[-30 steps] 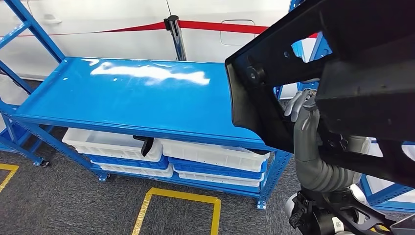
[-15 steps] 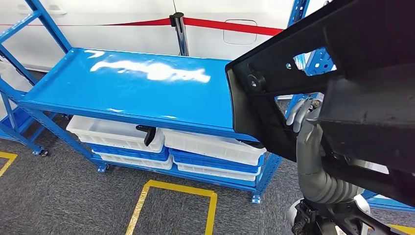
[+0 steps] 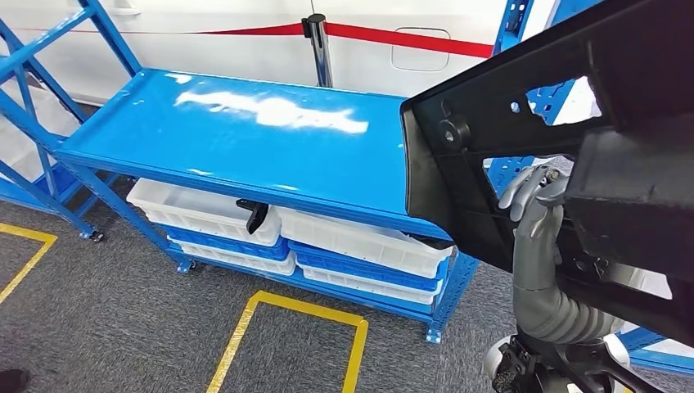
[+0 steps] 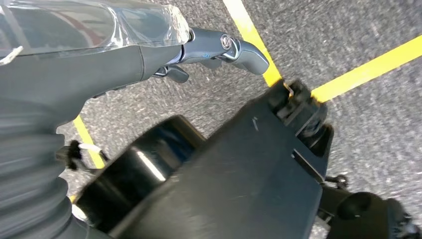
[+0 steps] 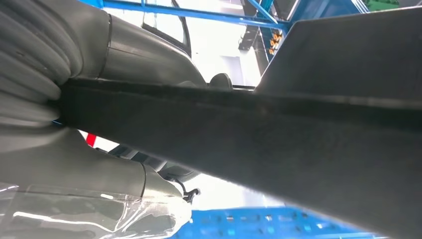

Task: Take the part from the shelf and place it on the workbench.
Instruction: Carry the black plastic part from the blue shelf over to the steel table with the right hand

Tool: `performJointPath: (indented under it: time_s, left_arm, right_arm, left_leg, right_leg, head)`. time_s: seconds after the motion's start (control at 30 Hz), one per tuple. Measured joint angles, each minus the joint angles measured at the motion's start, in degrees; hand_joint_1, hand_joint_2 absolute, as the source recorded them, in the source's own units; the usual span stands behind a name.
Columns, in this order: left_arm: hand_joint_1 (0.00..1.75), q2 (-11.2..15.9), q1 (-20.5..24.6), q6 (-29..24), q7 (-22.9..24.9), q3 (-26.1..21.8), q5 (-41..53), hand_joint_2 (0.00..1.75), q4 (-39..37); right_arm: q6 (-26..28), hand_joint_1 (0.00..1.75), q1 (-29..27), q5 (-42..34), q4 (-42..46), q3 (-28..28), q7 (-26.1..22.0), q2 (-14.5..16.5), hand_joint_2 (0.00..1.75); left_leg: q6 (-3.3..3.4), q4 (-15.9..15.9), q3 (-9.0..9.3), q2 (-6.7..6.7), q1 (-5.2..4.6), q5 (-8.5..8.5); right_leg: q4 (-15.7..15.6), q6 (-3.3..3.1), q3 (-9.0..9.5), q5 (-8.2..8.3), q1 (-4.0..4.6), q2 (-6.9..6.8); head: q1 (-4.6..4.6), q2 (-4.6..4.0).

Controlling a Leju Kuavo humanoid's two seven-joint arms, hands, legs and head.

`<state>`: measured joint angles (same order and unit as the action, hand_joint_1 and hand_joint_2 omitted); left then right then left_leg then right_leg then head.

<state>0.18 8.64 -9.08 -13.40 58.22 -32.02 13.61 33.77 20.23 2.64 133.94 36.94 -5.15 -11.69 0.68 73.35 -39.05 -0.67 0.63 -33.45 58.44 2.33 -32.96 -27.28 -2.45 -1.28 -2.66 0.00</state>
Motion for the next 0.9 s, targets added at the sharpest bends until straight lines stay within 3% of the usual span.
performJointPath:
  time_s: [0.03,0.07,0.13,0.17,0.23,0.3,0.37,0.47,0.5,0.53,0.6,0.67,0.7,0.73,0.8,0.83,0.9]
  left_arm:
    - [0.00,-0.05,0.03,-0.01,0.08,0.03,0.04,1.75,0.04]
    - [0.00,-0.10,-0.01,-0.05,0.21,0.05,0.09,1.75,0.07]
    - [0.00,-0.15,-0.17,-0.14,0.64,0.11,0.21,1.75,0.07]
    - [0.00,-0.17,-0.21,-0.17,0.86,0.15,0.27,1.75,0.07]
    - [0.00,-0.21,-0.28,-0.19,1.16,0.28,0.33,1.75,0.08]
    - [0.00,-0.30,-0.36,-0.21,1.27,0.40,0.36,1.75,0.10]
    - [0.00,-0.43,-0.38,-0.25,1.40,0.46,0.45,1.75,0.12]
    - [0.00,-0.61,-0.30,-0.26,1.84,0.63,0.72,1.75,0.18]
    - [0.00,-0.66,-0.31,-0.26,1.95,0.74,0.78,1.75,0.22]
    - [0.00,-0.71,-0.32,-0.26,2.05,0.85,0.81,1.75,0.27]
    - [0.00,-0.75,-0.32,-0.29,2.33,1.04,0.85,1.75,0.38]
    - [0.00,-0.86,-0.24,-0.36,2.83,1.21,0.89,1.75,0.49]
    - [0.00,-0.91,-0.17,-0.42,3.10,1.30,0.91,1.75,0.54]
    - [0.00,-0.96,-0.13,-0.50,3.42,1.39,0.92,1.75,0.56]
    - [0.00,-0.92,-0.10,-0.78,3.87,1.47,0.93,1.75,0.57]
    - [0.00,-0.91,-0.12,-0.92,4.04,1.49,0.93,1.75,0.59]
    - [0.00,-0.87,0.02,-1.11,4.23,1.50,0.91,1.75,0.65]
  right_arm:
    - [-0.01,1.75,-0.12,0.11,0.03,-0.03,0.05,0.00,1.75]
    - [-0.04,1.75,-0.23,0.18,0.07,-0.04,0.06,0.00,1.75]
    - [-0.15,1.75,-0.33,0.32,0.23,-0.08,0.10,0.00,1.75]
    - [-0.22,1.75,-0.37,0.48,0.34,-0.13,0.15,0.00,1.75]
    - [-0.35,1.75,-0.47,0.78,0.51,-0.22,0.35,0.00,1.75]
    - [-0.50,1.75,-0.50,0.93,0.55,-0.33,0.56,-0.01,1.75]
    - [-0.58,1.75,-0.52,1.03,0.56,-0.45,0.70,-0.04,1.75]
    - [-0.62,1.75,-0.66,1.23,0.58,-0.54,0.97,-0.10,1.75]
    - [-0.63,1.75,-0.74,1.27,0.58,-0.55,1.09,-0.15,1.75]
    - [-0.63,1.75,-0.80,1.31,0.58,-0.56,1.20,-0.20,1.75]
    - [-0.63,1.75,-0.87,1.34,0.58,-0.57,1.34,-0.28,1.75]
    - [-0.67,1.75,-0.88,1.43,0.58,-0.57,1.38,-0.29,1.75]
    - [-0.71,1.75,-0.88,1.46,0.59,-0.58,1.38,-0.30,1.75]
    - [-0.74,1.75,-0.89,1.47,0.60,-0.59,1.40,-0.30,1.75]
    - [-0.77,1.75,-0.90,1.48,0.60,-0.62,1.41,-0.31,1.75]
    - [-0.77,1.75,-0.87,1.48,0.59,-0.63,1.40,-0.31,1.75]
    - [-0.77,1.75,-0.86,1.48,0.60,-0.66,1.37,-0.30,1.75]
  left_leg:
    - [0.12,-0.32,0.20,0.08,0.00,0.73]
    - [0.33,-2.91,1.47,0.30,-0.02,2.39]
    - [0.94,-11.73,5.68,2.25,-0.32,6.40]
    - [1.19,-15.13,7.14,3.28,-0.67,7.54]
    - [1.38,-17.72,7.86,4.18,-1.33,7.86]
    - [1.59,-18.28,7.71,3.08,-1.40,8.23]
    - [2.11,-18.96,8.03,1.80,-1.20,8.82]
    - [2.92,-19.16,8.24,0.10,-1.38,9.10]
    - [3.02,-19.15,8.29,-0.57,-1.54,9.06]
    - [3.12,-19.13,8.39,-1.29,-1.70,9.01]
    - [3.25,-19.07,8.80,-2.83,-1.94,8.84]
    - [3.18,-18.80,8.97,-4.27,-2.07,8.48]
    - [3.05,-18.64,8.82,-4.85,-2.09,8.34]
    - [2.91,-18.52,8.59,-5.39,-2.05,8.26]
    - [2.61,-18.41,8.18,-6.21,-1.95,8.18]
    - [2.33,-17.98,7.96,-5.76,-2.04,7.86]
    - [1.37,-14.00,6.09,-3.26,-2.00,5.80]
  right_leg:
    - [0.00,0.01,0.05,-0.04,0.00,-0.41]
    - [-0.02,0.02,0.14,-0.07,0.00,-0.76]
    - [-0.18,0.07,0.41,-0.12,0.04,-1.40]
    - [-0.35,0.20,0.49,-0.08,0.10,-1.73]
    - [-0.71,0.60,0.57,0.03,0.22,-2.57]
    - [-0.91,1.19,0.78,-0.06,0.20,-3.19]
    - [1.26,1.46,0.02,-1.65,0.20,-1.74]
    - [12.25,1.07,-5.41,-6.76,0.73,0.84]
    - [15.28,0.95,-7.14,-7.45,0.98,1.03]
    - [16.54,0.77,-8.10,-7.10,1.20,1.14]
    - [11.60,0.27,-6.36,-3.04,1.47,1.56]
    - [2.97,-0.31,-2.61,1.07,1.44,3.76]
    - [0.38,-0.50,-1.51,1.97,1.40,4.60]
    - [-1.04,-0.64,-0.95,2.23,1.40,5.17]
    - [-1.34,-0.82,-0.91,2.22,1.26,4.18]
    - [-1.45,-0.98,-0.78,2.17,1.10,3.64]
    - [-1.64,-1.36,-0.40,2.01,0.67,2.29]
  head:
    - [-0.01,0.00]
    - [-0.01,0.00]
    - [-0.01,0.00]
    - [-0.01,0.00]
    - [0.01,0.00]
    - [0.02,0.00]
    - [0.06,0.00]
    - [0.19,0.00]
    - [0.20,0.00]
    - [0.21,0.00]
    - [0.21,0.00]
    - [0.18,0.00]
    - [0.16,0.00]
    - [0.09,0.00]
    - [0.03,0.00]
    - [0.04,0.00]
    - [-0.14,0.00]
